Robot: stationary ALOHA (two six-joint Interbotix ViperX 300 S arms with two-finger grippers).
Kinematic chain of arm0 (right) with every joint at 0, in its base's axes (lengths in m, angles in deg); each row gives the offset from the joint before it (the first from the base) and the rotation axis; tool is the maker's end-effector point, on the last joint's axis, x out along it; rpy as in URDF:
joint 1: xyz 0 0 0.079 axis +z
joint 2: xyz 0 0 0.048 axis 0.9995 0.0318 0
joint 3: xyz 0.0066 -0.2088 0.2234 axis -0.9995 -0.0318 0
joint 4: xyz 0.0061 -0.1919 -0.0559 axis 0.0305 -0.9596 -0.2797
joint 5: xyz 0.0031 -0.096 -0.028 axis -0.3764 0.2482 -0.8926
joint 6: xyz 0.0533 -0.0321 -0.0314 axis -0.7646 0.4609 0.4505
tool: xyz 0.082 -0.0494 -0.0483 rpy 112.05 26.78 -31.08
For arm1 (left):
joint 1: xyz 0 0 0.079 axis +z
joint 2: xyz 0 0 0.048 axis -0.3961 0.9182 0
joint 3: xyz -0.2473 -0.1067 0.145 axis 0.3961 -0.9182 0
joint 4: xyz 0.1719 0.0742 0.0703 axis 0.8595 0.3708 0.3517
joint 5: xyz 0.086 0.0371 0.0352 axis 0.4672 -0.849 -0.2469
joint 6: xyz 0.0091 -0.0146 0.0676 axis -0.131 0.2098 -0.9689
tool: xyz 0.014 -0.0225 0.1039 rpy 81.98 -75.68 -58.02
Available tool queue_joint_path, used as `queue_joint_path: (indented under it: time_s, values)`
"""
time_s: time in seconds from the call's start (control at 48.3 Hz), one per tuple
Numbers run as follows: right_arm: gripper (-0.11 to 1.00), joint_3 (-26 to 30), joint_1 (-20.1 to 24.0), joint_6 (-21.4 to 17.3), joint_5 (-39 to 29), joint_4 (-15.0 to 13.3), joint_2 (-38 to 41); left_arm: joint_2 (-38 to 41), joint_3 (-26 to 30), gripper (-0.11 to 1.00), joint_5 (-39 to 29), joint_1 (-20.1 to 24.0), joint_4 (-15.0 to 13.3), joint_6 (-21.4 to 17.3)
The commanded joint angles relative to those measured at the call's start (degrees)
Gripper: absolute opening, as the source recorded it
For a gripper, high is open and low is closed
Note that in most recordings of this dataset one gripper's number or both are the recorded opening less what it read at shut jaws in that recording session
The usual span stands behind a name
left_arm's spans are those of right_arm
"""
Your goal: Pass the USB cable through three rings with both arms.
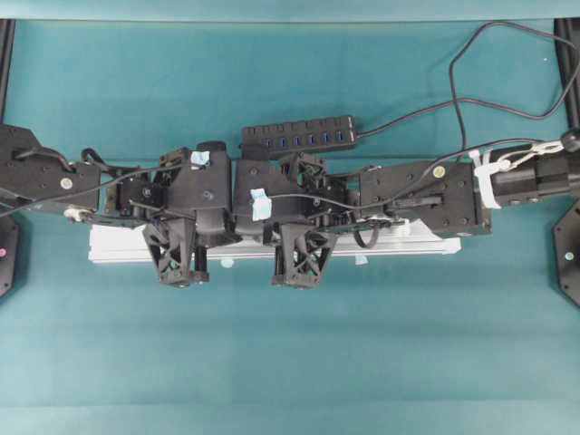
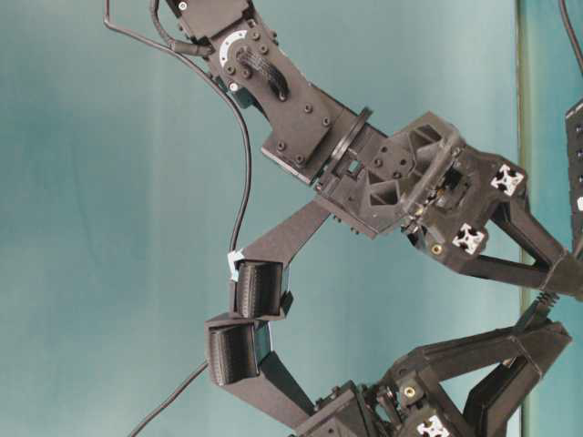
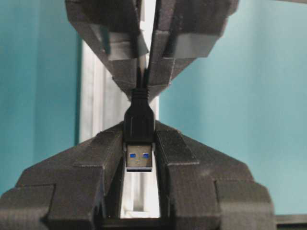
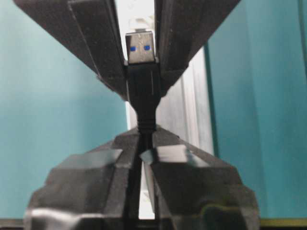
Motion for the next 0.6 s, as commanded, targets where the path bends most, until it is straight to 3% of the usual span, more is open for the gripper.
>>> queue_joint_path:
  time_s: [0.0, 0.207, 0.455, 0.579]
  values:
    - [-0.09, 1.4, 0.6, 0.4, 1.5, -0.1, -0.7, -0.4, 0.7, 0.19, 1.2, 0.6, -0.1, 0.4]
    - [-0.09, 1.4, 0.6, 0.4, 1.6, 0.0, -0.7, -0.8, 0.1, 0.22, 2.9, 0.6, -0.2, 0.5]
    - [-0.09, 1.8, 0.9, 0.3, 1.5, 0.0, -0.6, -2.0, -1.3, 0.91, 3.4, 0.6, -0.1, 1.1]
    - [-0.09, 1.9, 1.2, 0.2, 1.4, 0.1, -0.5, -3.7, -1.9, 0.88, 3.3, 0.6, -0.2, 2.0]
